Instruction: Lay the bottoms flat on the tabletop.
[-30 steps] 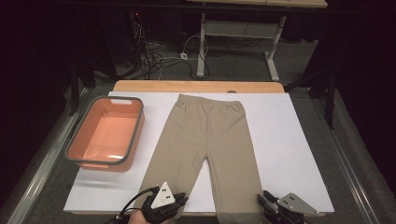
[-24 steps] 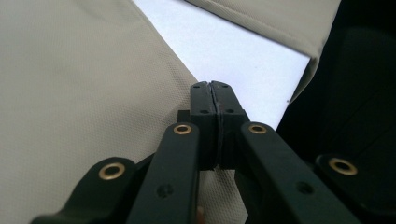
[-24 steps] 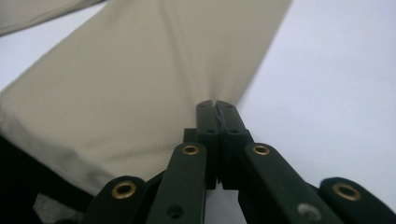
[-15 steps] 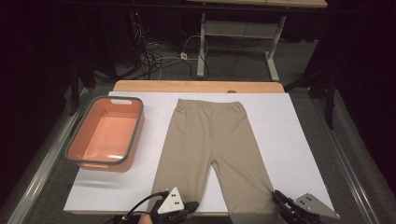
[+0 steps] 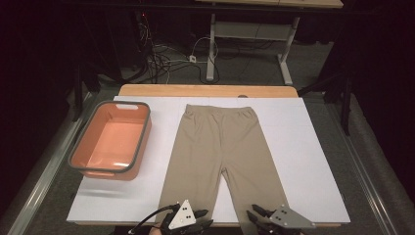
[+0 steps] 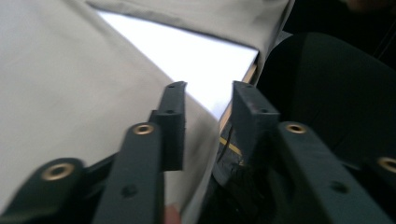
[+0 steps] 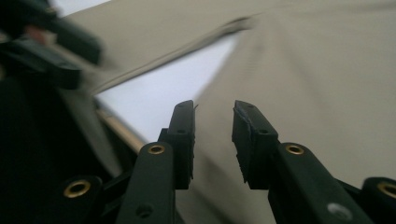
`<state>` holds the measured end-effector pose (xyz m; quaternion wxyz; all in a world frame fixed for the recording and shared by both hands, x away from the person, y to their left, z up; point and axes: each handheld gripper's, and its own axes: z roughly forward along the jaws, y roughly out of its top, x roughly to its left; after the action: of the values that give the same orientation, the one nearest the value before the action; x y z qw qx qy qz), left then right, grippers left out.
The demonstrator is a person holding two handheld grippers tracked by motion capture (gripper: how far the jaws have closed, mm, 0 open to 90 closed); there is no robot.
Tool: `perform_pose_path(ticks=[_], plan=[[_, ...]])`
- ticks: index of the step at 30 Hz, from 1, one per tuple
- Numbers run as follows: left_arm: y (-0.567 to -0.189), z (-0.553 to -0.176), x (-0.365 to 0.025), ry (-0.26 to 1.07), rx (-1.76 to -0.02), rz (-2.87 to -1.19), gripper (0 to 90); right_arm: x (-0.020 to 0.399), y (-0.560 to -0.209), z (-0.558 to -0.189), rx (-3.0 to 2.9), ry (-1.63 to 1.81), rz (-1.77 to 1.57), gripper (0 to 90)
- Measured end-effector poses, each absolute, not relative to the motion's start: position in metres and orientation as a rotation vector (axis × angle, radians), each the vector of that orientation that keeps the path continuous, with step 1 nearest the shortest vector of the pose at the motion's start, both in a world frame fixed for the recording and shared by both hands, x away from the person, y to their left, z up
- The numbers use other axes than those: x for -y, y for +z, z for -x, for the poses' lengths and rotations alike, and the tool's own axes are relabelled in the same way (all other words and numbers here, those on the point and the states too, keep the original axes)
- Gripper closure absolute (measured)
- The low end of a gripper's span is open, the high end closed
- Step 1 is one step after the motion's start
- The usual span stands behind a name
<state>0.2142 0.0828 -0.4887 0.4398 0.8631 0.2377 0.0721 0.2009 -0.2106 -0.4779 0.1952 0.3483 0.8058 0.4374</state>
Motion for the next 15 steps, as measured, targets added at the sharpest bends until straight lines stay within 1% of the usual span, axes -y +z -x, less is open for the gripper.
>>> perform_pose_path(ticks=[5,9,11,12,14,15], plan=[[-0.496,-0.216,-0.077,0.194,-0.571,-2.172,61.4,0.187,-0.487,-0.203,-2.328,1.192,-0.926,67.7],[-0.497,-0.216,-0.076,0.209,-0.558,-2.17,62.9,0.182,-0.492,-0.204,-2.335,1.115,-0.905,74.0],[-0.498,-0.217,-0.077,0.221,-0.573,-2.163,70.6,0.183,-0.493,-0.205,-2.321,1.113,-0.91,80.4],[-0.498,-0.218,-0.078,0.22,-0.58,-2.162,75.1,0.183,-0.493,-0.205,-2.316,1.104,-0.909,86.2],[-0.498,-0.221,-0.079,0.193,-0.584,-2.16,82.5,0.183,-0.493,-0.204,-2.313,1.1,-0.899,89.2],[-0.498,-0.224,-0.081,0.159,-0.59,-2.154,84.2,0.183,-0.493,-0.205,-2.314,1.099,-0.898,89.6]])
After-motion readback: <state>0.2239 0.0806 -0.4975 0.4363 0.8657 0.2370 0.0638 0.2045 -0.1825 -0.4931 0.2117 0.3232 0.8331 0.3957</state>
